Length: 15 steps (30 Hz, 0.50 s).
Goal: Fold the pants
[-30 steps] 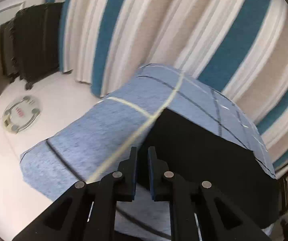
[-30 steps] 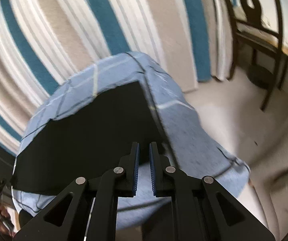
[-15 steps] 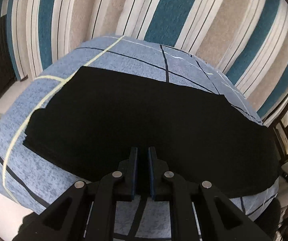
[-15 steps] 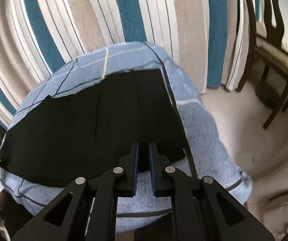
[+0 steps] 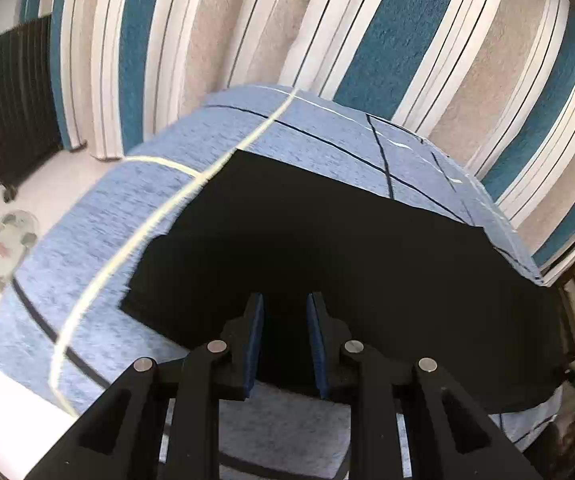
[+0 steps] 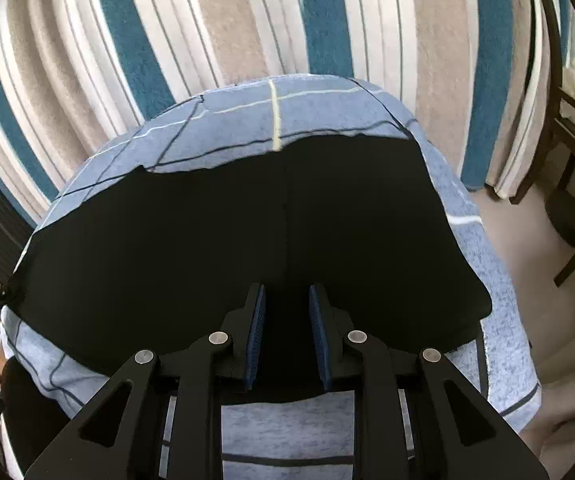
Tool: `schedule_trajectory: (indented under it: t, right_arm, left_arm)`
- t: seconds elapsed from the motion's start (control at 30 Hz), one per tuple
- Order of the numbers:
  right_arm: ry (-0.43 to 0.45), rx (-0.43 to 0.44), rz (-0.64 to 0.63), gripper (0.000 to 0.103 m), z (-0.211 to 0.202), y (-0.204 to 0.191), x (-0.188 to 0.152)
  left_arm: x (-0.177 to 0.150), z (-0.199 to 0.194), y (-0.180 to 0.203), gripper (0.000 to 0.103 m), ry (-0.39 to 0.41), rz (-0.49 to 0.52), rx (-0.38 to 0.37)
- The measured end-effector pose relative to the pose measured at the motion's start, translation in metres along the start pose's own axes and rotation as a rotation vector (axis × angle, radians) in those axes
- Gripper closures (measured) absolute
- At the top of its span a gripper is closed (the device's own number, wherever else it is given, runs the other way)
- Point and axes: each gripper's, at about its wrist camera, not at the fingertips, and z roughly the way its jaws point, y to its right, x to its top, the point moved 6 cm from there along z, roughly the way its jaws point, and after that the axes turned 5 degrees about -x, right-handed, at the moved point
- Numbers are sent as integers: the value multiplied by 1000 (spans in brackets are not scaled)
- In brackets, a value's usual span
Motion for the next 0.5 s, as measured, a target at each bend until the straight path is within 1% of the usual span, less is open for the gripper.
schedule_trajectory:
  t: [0.07, 0.1, 0.17, 0.2, 0.27, 0.3, 0.37, 0.4, 0.47, 0.5]
  right_arm:
    - [9, 22, -23, 80, -5, -12, 1]
    - [11, 42, -49, 80, -7, -22, 0]
    - [7, 60, -86, 80, -8, -36, -4]
    - [0, 66, -106, 80, -8, -43, -6]
    - [-14, 79, -116, 80, -5, -52, -9]
    - [-19, 91, -113, 80, -4, -57, -10]
    - [-22, 105, -109, 80, -4, -62, -9]
    - [-23, 106, -112, 80, -4, -65, -9]
    - [-18, 103, -123, 80, -5, -68, -7]
    - [-17, 100, -126, 80, -6, -68, -6]
  left_arm:
    - [0, -5, -1, 77, 13, 2, 5]
    - [1, -7, -2, 77, 19, -2, -4]
    - [5, -10, -2, 72, 36, 1, -18]
    - [9, -11, -4, 72, 45, 2, -15]
    - [17, -10, -8, 71, 55, -8, -19]
    - [23, -8, -10, 71, 61, -20, -39]
    - [31, -1, -12, 67, 55, -37, -69]
    - [33, 5, -11, 67, 39, -38, -88]
    - [36, 17, -6, 67, 10, -4, -120]
    - [35, 24, -4, 67, 5, 25, -110]
